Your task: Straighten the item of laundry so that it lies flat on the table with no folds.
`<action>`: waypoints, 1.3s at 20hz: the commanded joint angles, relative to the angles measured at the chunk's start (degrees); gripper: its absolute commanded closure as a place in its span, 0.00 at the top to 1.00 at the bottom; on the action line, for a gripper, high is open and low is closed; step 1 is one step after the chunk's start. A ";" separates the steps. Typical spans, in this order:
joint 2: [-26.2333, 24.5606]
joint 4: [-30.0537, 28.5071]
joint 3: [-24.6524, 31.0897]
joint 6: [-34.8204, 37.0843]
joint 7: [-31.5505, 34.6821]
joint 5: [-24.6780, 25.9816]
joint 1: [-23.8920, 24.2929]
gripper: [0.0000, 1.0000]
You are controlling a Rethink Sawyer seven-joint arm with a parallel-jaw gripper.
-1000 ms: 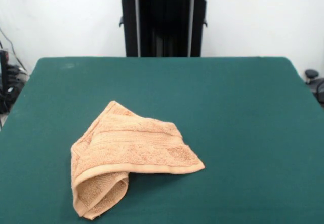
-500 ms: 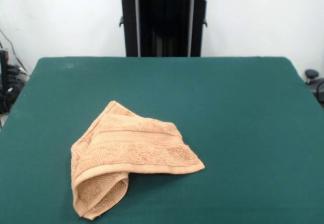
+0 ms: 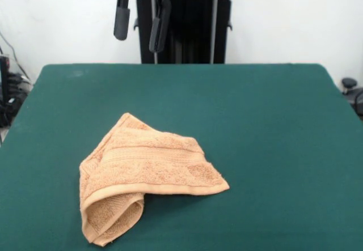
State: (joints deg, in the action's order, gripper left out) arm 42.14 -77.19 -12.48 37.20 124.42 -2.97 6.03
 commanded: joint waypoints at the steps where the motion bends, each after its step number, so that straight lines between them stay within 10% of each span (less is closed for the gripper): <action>1: -2.43 -1.38 5.66 0.90 0.06 2.24 -0.81 1.00; 26: -16.82 0.66 8.75 -12.00 9.78 -4.67 -1.19 1.00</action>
State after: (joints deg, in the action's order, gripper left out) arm 30.55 -71.60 -11.76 29.83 124.42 -4.85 6.11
